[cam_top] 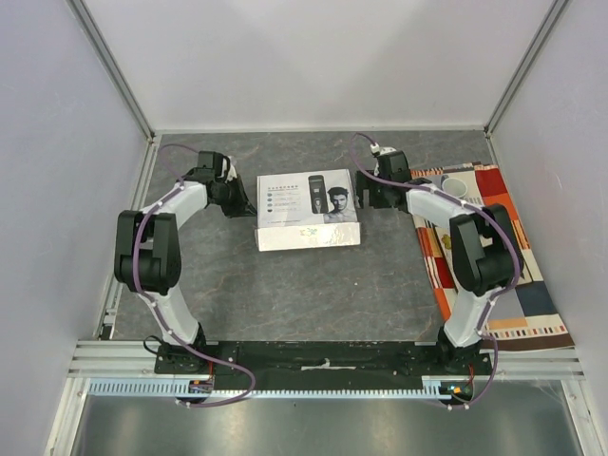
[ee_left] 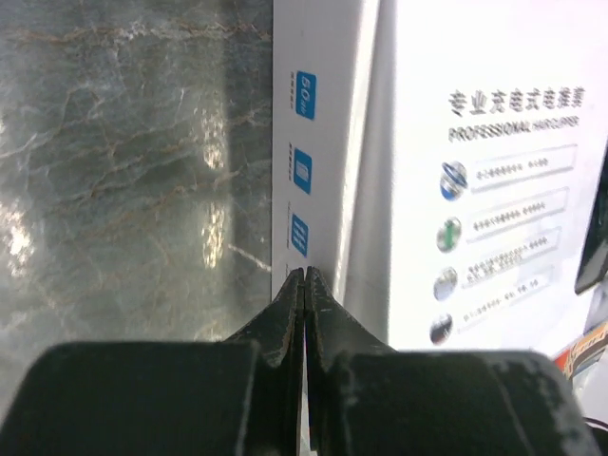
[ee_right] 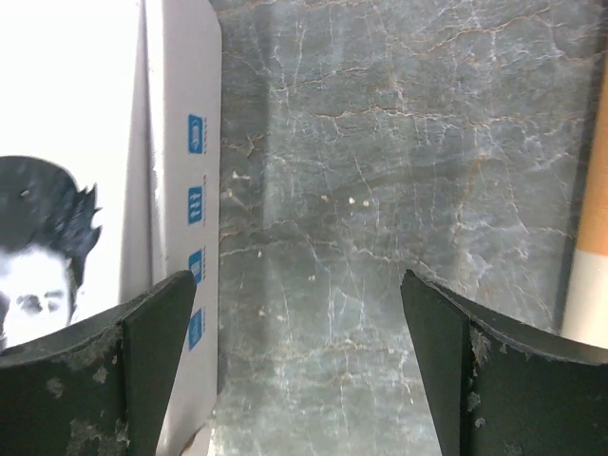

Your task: Sort the hair-cutting tools

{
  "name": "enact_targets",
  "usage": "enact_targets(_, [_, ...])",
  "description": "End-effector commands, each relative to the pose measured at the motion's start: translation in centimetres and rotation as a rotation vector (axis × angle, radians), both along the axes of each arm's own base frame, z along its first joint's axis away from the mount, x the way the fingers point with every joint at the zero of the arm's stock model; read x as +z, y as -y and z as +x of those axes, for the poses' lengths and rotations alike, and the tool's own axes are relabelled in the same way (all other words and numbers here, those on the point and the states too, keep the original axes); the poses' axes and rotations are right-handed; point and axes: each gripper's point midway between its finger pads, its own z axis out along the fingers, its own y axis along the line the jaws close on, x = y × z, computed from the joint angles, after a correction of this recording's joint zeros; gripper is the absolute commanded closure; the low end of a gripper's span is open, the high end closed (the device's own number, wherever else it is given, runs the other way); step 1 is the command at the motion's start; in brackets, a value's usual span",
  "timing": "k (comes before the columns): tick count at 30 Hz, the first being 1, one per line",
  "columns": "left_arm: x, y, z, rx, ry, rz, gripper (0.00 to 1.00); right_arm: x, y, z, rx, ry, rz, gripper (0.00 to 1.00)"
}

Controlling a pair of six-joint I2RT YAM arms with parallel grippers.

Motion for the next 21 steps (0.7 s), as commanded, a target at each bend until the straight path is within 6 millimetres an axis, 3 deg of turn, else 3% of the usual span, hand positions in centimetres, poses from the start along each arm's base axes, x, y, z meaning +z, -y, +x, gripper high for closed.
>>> enact_targets(1, [3.9,-1.0,-0.3,0.002,0.087,0.074,0.98,5.6,0.6,-0.3,-0.025,0.132,-0.014,0.02])
enact_targets(3, [5.4,-1.5,-0.5,0.010,0.121,0.102,0.98,8.1,0.6,-0.6,-0.016,0.196,-0.022,0.02])
enact_targets(6, [7.4,-1.9,-0.7,0.012,0.173,0.125,0.98,11.1,-1.6,-1.6,0.058,0.274,-0.039,0.02])
enact_targets(9, [9.0,-0.9,-0.9,-0.024,0.210,0.104,0.98,12.0,-3.8,-2.6,0.123,0.278,-0.038,0.02])
enact_targets(11, [9.1,0.3,-1.4,-0.066,0.193,0.063,0.98,11.3,-4.3,-3.2,0.139,0.241,-0.048,0.02])
enact_targets(14, [7.6,2.0,-2.2,-0.122,0.138,0.038,0.98,9.6,-4.8,-4.1,0.141,0.197,-0.062,0.02])
enact_targets(21, [1.3,3.9,-4.4,-0.206,-0.028,0.122,0.98,2.8,-3.1,-6.0,0.100,0.038,-0.168,0.02])
